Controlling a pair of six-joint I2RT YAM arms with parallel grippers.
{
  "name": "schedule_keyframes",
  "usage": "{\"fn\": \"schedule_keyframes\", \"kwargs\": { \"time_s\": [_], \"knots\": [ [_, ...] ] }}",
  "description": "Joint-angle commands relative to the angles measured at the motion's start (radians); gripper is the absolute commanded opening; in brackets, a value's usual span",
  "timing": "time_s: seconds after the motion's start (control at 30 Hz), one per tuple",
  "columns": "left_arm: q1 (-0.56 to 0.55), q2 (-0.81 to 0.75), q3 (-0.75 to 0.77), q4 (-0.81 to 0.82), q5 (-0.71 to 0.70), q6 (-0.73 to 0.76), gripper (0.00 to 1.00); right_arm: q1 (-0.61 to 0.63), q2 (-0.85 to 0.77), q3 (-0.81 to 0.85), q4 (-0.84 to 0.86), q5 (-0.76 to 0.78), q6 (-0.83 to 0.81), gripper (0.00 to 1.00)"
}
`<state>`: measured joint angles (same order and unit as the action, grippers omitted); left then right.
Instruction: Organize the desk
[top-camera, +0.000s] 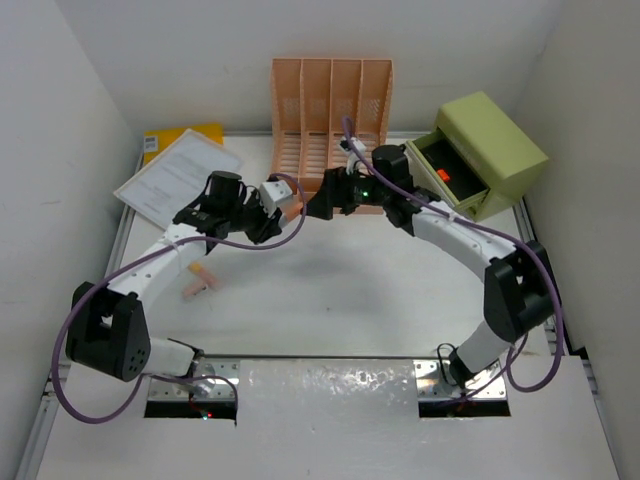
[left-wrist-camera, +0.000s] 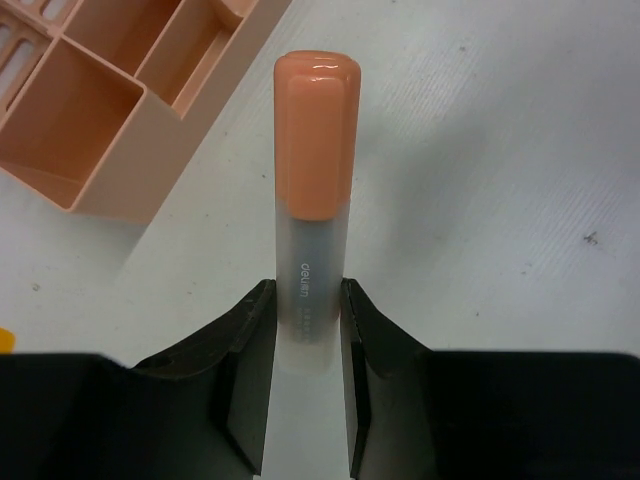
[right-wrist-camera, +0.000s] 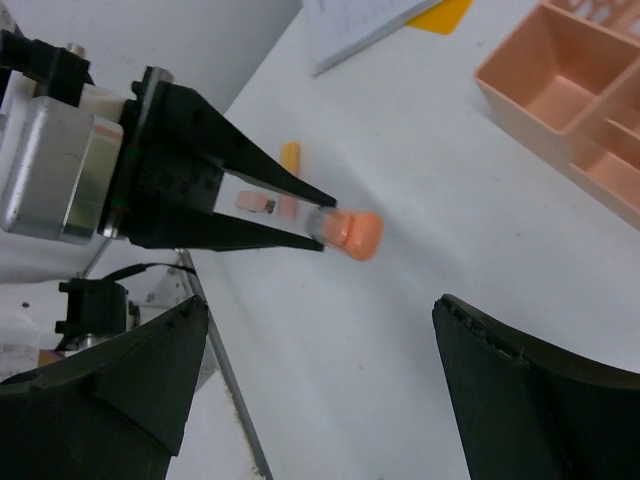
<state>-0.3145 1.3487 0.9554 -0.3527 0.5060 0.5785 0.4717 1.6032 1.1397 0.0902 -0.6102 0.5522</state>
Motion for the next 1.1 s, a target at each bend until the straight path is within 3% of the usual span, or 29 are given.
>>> {"fn": "schedule_keyframes", "kwargs": {
  "time_s": [0.0, 0.3, 0.43, 0.47, 0.57, 0.7, 0.87, 1.0, 1.07],
  "knots": [
    [-0.005, -0.005, 0.009, 0.07, 0.011, -0.094, 0.0, 0.021, 0.055, 0.086, 0.057, -0.02, 0.031, 0.89],
    [-0.005, -0.014, 0.013, 0.06, 0.025, -0.072, 0.0, 0.059, 0.228, 0.224, 0.039, 0.021, 0.034, 0.79],
    [-0.006, -0.02, 0.002, 0.06, 0.011, -0.068, 0.0, 0.067, 0.302, 0.284, 0.056, -0.009, 0.06, 0.64],
    [-0.006, -0.022, 0.002, 0.06, 0.005, -0.068, 0.0, 0.07, 0.31, 0.302, 0.046, -0.017, 0.063, 0.56],
    [-0.006, -0.025, 0.0, 0.072, -0.043, -0.065, 0.0, 0.082, 0.348, 0.345, 0.016, -0.094, 0.061, 0.48],
    [-0.006, -0.02, -0.015, 0.118, -0.118, -0.049, 0.0, 0.084, 0.347, 0.373, -0.076, -0.115, 0.002, 0.42],
    [-0.006, -0.014, -0.026, 0.144, -0.158, -0.052, 0.0, 0.084, 0.337, 0.367, -0.135, -0.14, -0.034, 0.47],
    [-0.006, -0.014, -0.021, 0.147, -0.144, -0.057, 0.0, 0.084, 0.346, 0.373, -0.127, -0.141, -0.026, 0.32],
    [-0.006, -0.013, -0.018, 0.146, -0.138, -0.055, 0.0, 0.085, 0.35, 0.377, -0.118, -0.141, -0.02, 0.1]
  ]
}}
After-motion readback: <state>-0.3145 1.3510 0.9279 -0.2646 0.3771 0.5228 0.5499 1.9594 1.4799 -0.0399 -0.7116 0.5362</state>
